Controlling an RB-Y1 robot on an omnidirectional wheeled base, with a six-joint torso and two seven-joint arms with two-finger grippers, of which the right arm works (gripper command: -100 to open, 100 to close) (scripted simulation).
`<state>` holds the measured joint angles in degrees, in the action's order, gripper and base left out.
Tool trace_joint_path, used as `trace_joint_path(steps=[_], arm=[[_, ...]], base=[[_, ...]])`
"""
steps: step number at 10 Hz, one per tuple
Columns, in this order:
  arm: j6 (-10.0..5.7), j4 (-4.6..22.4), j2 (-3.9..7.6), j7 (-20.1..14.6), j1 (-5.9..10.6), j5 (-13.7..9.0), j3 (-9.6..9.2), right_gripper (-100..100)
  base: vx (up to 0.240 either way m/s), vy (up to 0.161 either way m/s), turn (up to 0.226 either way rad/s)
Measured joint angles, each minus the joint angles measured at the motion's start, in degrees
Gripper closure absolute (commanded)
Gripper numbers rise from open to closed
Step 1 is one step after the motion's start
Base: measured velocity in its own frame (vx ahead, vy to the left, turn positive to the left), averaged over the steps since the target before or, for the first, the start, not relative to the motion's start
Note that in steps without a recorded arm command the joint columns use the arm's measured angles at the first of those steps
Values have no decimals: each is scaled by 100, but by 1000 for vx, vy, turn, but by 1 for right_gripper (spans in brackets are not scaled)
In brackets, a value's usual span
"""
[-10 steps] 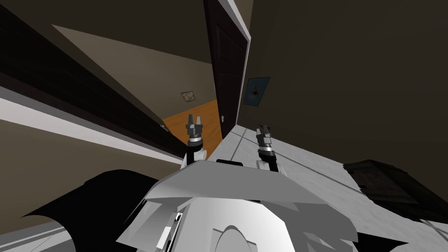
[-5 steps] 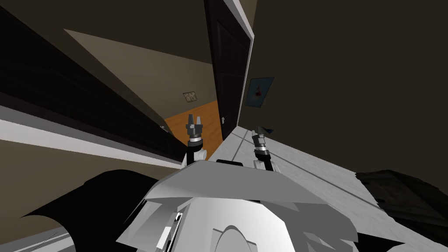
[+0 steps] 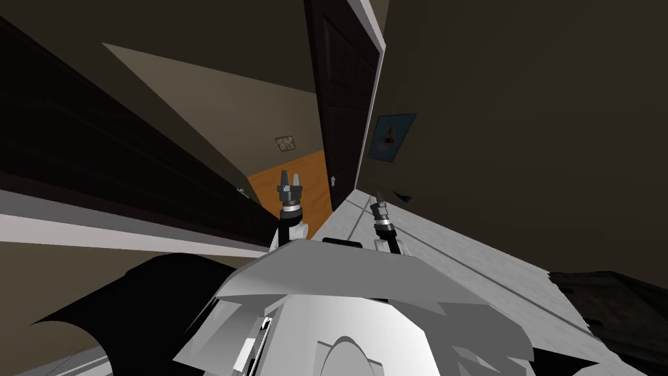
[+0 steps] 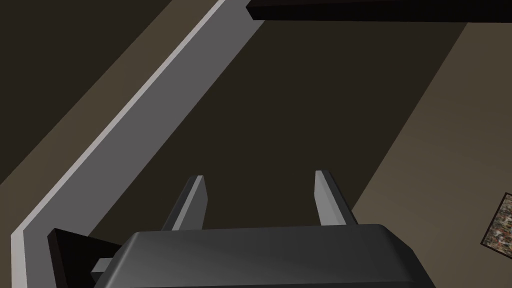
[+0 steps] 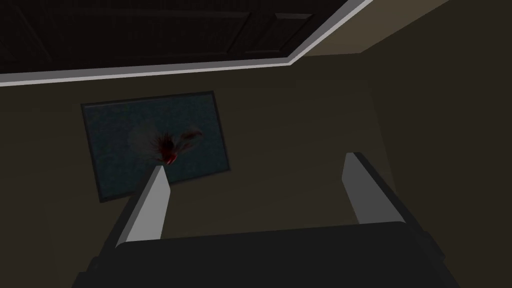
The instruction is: Push the door open
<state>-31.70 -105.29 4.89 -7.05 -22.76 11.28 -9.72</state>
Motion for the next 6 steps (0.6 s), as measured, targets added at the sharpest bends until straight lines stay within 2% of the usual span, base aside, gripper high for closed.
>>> trace_joint_path(steps=[3,6], arm=[[-24,340,37,-99,148,104,-193,-100],[-167,704,55,-166,227,180,-339,-100]], base=[[117,-33,65],[104,-25,52]])
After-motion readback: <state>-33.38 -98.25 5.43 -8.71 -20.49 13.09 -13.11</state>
